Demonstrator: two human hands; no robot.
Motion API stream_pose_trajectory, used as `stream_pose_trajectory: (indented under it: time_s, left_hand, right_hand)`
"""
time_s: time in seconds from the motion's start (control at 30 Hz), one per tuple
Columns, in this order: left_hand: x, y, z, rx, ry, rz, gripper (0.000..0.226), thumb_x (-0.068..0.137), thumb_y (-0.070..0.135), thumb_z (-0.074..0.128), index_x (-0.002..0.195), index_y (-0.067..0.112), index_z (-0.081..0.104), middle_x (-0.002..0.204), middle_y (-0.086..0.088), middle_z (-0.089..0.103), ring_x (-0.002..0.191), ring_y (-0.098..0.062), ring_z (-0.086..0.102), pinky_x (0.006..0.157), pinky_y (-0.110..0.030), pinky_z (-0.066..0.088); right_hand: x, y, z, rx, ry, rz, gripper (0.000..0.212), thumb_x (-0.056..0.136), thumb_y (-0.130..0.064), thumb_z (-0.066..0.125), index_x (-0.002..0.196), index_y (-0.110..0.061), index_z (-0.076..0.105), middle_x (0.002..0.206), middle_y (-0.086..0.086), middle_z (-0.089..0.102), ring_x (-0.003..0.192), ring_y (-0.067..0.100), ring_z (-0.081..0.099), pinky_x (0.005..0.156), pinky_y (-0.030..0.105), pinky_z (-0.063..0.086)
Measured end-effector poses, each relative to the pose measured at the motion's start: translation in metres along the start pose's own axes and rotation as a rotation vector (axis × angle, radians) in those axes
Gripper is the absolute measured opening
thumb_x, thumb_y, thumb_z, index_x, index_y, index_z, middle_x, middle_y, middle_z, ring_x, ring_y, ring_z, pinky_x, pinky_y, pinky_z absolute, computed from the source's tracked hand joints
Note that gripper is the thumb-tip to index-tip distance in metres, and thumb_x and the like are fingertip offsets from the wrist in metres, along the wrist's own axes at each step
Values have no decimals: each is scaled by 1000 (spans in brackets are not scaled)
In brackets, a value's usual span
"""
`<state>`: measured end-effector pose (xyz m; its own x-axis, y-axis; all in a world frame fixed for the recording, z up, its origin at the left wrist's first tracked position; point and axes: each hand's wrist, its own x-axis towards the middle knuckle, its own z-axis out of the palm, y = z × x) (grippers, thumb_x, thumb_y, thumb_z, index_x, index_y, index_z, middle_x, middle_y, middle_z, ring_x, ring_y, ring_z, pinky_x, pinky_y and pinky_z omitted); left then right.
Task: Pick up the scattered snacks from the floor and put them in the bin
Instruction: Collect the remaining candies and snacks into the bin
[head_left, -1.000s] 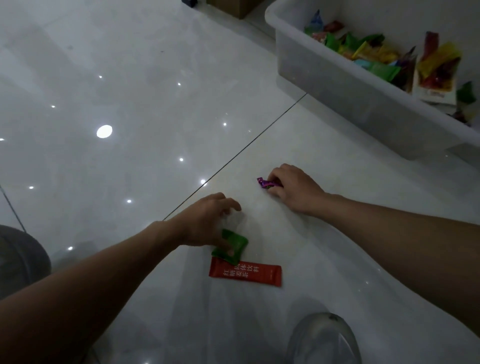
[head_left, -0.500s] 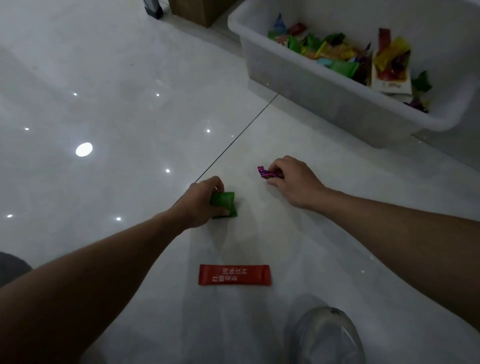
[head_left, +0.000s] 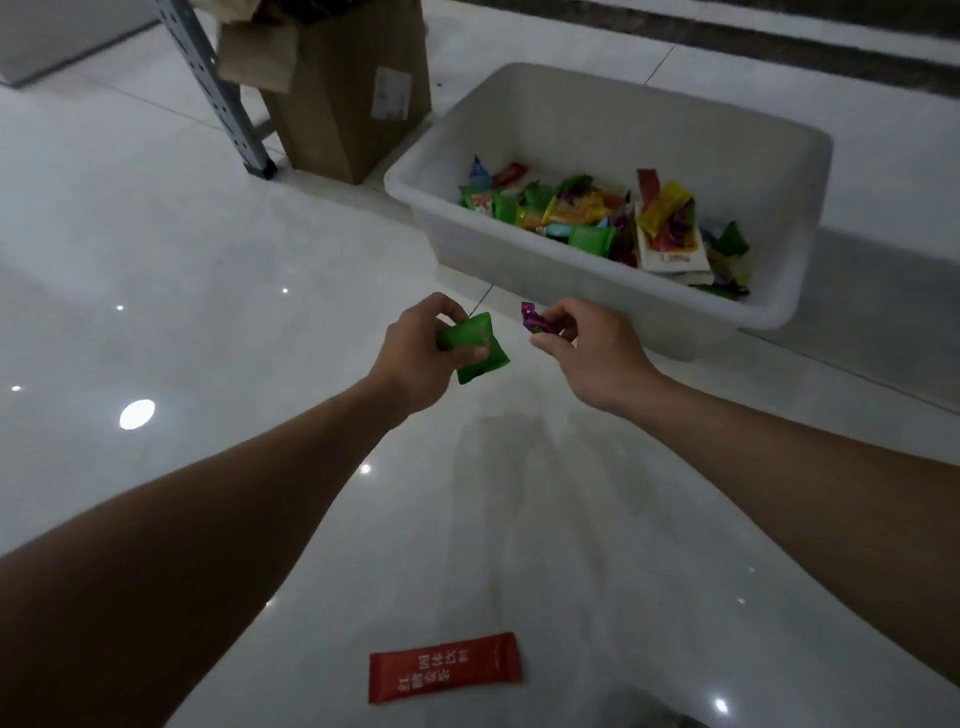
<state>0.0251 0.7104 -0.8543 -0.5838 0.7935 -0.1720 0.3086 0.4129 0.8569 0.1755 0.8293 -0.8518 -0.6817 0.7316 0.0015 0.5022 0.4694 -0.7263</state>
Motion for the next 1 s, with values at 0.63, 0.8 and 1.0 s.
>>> stream_pose_trajectory:
  time_s: [0.63, 0.8, 1.0]
  left_hand:
    - [124, 127, 54, -181, 8, 157, 28, 75, 8, 78, 97, 10, 60, 99, -9, 67, 92, -25, 67, 80, -39, 58]
    - [156, 138, 72, -170, -17, 153, 29, 77, 4, 76, 100, 8, 59, 93, -5, 64, 77, -15, 66, 57, -18, 54]
    - [190, 133, 80, -101, -8, 156, 28, 76, 8, 78, 96, 15, 60, 91, 2, 58, 67, -7, 58, 46, -11, 46]
  right_hand:
    - [88, 28, -123, 34, 375, 105, 17, 89, -22, 67, 102, -12, 64, 90, -2, 61, 82, 13, 56, 77, 25, 47]
    - [109, 40, -129, 22, 383, 92, 12, 92, -21, 64, 103, -16, 62, 91, -4, 58, 83, 11, 55, 77, 23, 45]
    - [135, 58, -135, -55, 405, 129, 22, 93, -27, 61, 110, -13, 61, 97, 2, 61, 83, 15, 57, 74, 27, 48]
